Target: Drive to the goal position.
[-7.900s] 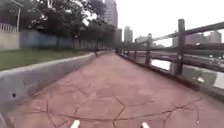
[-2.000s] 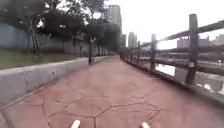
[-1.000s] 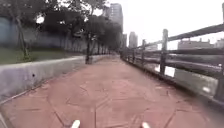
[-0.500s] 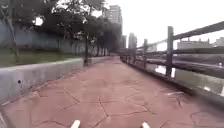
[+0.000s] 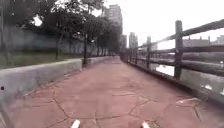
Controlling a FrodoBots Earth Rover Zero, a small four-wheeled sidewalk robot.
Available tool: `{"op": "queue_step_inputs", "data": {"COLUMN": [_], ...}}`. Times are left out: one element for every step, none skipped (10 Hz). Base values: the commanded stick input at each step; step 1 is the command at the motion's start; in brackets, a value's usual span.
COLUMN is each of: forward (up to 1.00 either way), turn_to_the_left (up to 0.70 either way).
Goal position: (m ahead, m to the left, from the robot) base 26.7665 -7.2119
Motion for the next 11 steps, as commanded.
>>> {"op": "queue_step_inputs", "data": {"forward": [0.70, 0.70, 0.70, 0.70, 0.70, 0.70, 0.70, 0.70, 0.70, 0.70, 0.70], "turn_to_the_left": [0.00, 0.00, 0.00, 0.00, 0.00, 0.00, 0.00, 0.00, 0.00, 0.00, 0.00]}}
